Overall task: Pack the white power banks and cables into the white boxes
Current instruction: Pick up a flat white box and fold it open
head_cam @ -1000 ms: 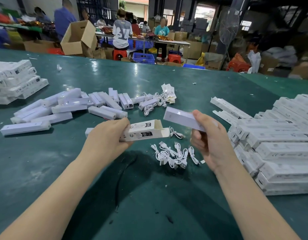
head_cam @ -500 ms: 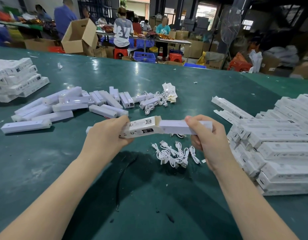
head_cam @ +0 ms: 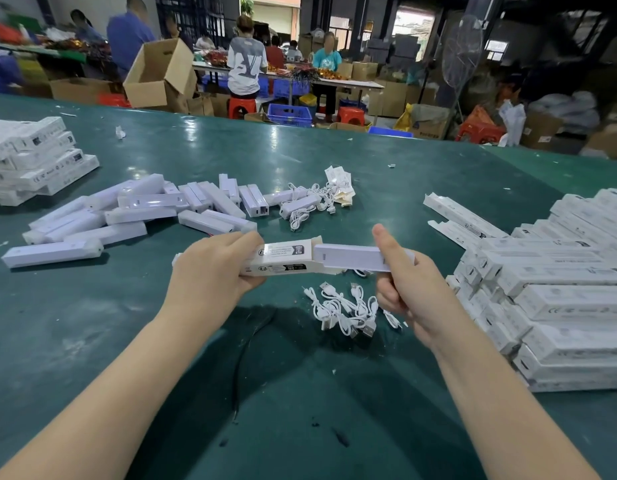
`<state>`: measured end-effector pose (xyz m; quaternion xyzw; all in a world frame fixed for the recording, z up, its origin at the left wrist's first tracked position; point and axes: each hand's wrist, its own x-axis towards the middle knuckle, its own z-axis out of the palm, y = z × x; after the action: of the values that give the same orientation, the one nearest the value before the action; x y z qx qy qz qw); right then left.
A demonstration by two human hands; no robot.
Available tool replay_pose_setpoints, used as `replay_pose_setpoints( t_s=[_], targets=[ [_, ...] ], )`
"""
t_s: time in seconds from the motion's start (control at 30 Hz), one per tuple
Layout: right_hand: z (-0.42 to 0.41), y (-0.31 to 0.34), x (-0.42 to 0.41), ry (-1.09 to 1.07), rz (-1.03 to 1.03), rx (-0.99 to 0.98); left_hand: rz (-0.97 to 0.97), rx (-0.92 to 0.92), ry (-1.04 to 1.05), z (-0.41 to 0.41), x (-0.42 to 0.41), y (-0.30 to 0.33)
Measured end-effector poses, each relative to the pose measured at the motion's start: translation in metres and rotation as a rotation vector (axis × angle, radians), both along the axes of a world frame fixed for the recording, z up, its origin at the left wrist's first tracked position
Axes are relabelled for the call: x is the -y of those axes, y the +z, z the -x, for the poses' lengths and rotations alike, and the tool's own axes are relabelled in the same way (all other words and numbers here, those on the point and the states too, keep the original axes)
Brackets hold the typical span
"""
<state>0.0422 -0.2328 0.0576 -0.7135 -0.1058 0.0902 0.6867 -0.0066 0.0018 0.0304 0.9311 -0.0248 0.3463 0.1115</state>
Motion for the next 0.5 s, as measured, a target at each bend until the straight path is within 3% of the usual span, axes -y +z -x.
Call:
replay_pose_setpoints(
  t_s=[0.2,0.5],
  targets=[
    [-0.0017,0.0003,0.0046,0.196,-0.045,-0.020,0.018,-0.018,-0.069,-0.0026,-0.0006,-0.0026],
    [-0.0014,-0.0062,0.0012,0.026,0.092,0.043,-0.080,-0.038,-0.024,-0.0028,0.0031,-0.0014]
  ],
)
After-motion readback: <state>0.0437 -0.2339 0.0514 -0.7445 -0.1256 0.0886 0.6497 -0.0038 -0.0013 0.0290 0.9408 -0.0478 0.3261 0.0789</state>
